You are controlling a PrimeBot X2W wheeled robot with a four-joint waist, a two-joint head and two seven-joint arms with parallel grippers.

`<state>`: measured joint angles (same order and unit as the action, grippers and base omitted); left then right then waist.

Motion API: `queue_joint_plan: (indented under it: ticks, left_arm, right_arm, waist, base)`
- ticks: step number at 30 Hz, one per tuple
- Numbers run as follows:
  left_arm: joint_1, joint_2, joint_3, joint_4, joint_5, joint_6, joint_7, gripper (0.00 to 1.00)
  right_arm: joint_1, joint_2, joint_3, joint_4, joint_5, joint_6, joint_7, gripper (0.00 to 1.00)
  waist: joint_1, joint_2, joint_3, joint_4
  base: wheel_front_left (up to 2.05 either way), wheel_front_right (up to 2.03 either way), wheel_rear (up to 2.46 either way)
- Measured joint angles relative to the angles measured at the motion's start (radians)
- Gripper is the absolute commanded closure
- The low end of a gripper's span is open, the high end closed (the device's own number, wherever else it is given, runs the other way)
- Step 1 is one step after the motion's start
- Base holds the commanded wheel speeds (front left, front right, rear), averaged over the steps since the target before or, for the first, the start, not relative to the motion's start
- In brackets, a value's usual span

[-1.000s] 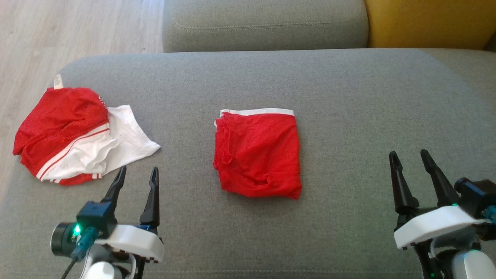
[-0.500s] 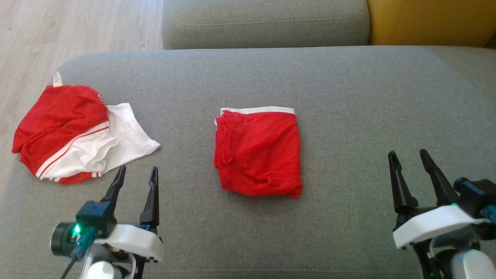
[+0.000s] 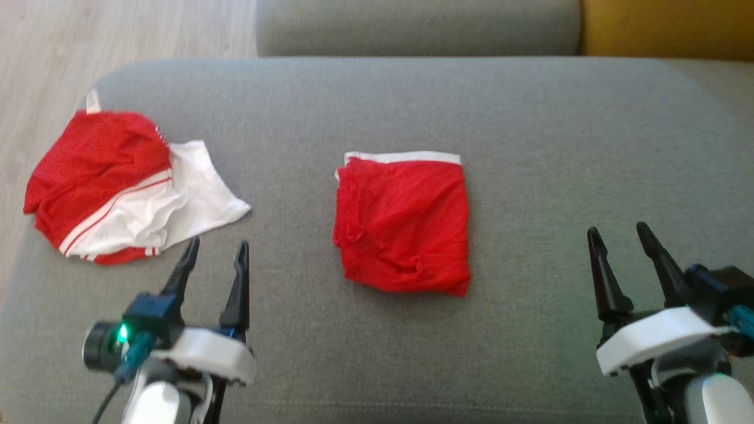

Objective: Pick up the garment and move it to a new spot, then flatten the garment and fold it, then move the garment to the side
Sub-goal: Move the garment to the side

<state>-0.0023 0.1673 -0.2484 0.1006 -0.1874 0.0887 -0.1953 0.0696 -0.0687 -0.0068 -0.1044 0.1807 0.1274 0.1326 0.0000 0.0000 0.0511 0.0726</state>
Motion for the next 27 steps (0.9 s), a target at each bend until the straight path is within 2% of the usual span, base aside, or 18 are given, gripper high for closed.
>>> queue_joint_plan:
  ticks: [7, 13, 18, 26, 27]
  left_arm:
    - [-0.113, -0.016, -0.032, 0.0, 0.006, -0.011, -0.022, 0.0]
    - [-0.155, -0.034, -0.047, 0.033, 0.009, -0.022, -0.044, 0.0]
    - [-0.193, -0.052, -0.06, 0.055, 0.009, -0.027, -0.053, 0.0]
    - [-0.208, -0.058, -0.056, 0.066, 0.009, -0.027, -0.054, 0.0]
    - [-0.208, -0.058, -0.056, 0.066, 0.009, -0.027, -0.054, 0.0]
  right_arm:
    - [-0.11, -0.025, 0.088, 0.086, -0.038, 0.0, 0.019, 0.0]
    - [-0.191, -0.037, 0.169, 0.263, -0.034, 0.0, 0.019, 0.0]
    - [-0.244, -0.037, 0.197, 0.414, -0.049, 0.0, 0.019, 0.0]
    - [-0.35, -0.019, 0.222, 0.552, -0.032, 0.0, 0.016, 0.0]
    - [-0.36, -0.017, 0.229, 0.563, -0.024, 0.0, 0.017, 0.33]
  waist:
    - [0.0, 0.0, 0.077, 0.047]
    - [0.0, 0.0, 0.134, 0.108]
    - [0.0, 0.0, 0.174, 0.148]
    - [0.0, 0.0, 0.203, 0.158]
    - [0.0, 0.0, 0.204, 0.155]
  base:
    - [0.0, 0.0, 0.0]
    - [0.0, 0.0, 0.0]
    - [0.0, 0.0, 0.0]
    - [0.0, 0.0, 0.0]
    - [0.0, 0.0, 0.0]
